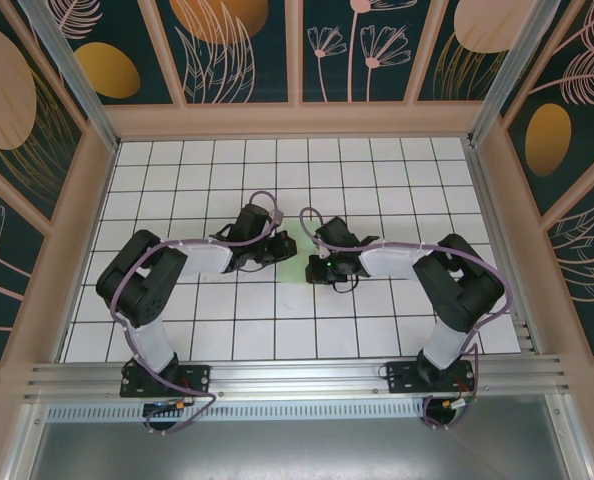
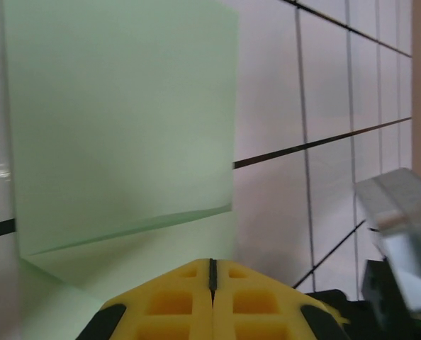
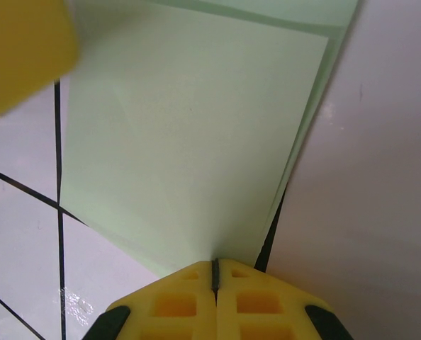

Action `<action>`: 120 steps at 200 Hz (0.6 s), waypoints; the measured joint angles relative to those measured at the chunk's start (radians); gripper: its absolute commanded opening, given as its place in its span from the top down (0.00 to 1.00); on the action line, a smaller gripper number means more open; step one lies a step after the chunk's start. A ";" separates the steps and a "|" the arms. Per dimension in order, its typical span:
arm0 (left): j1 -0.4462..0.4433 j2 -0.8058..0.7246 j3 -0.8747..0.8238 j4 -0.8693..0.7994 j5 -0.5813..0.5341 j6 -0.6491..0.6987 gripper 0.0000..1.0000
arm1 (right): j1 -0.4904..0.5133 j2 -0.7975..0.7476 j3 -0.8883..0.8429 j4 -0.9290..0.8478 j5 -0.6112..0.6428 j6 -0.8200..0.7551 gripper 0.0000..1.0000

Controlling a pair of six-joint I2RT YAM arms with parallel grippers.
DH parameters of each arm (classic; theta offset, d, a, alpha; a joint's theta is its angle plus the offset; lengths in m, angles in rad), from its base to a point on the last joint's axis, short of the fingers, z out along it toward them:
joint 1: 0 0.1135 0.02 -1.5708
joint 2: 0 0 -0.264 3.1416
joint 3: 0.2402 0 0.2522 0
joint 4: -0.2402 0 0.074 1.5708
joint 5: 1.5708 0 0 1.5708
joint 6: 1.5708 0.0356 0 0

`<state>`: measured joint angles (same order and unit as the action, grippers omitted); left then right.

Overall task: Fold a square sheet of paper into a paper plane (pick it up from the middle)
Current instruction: First fold the triangle in half at the center of the table.

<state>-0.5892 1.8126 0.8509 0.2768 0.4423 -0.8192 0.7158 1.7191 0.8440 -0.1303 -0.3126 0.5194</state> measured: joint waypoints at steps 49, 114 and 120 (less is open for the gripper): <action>0.002 0.035 0.000 -0.026 -0.080 0.015 0.97 | -0.004 -0.011 -0.009 0.011 -0.010 -0.001 1.00; 0.002 0.044 -0.008 -0.014 -0.103 0.023 0.97 | -0.008 -0.030 0.019 0.026 -0.043 -0.008 1.00; 0.002 0.044 -0.009 -0.011 -0.103 0.023 0.97 | -0.008 -0.030 0.027 0.033 -0.045 -0.008 1.00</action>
<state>-0.5873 1.8568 0.8417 0.2653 0.3389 -0.7963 0.7078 1.6894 0.8711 -0.0975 -0.3576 0.5114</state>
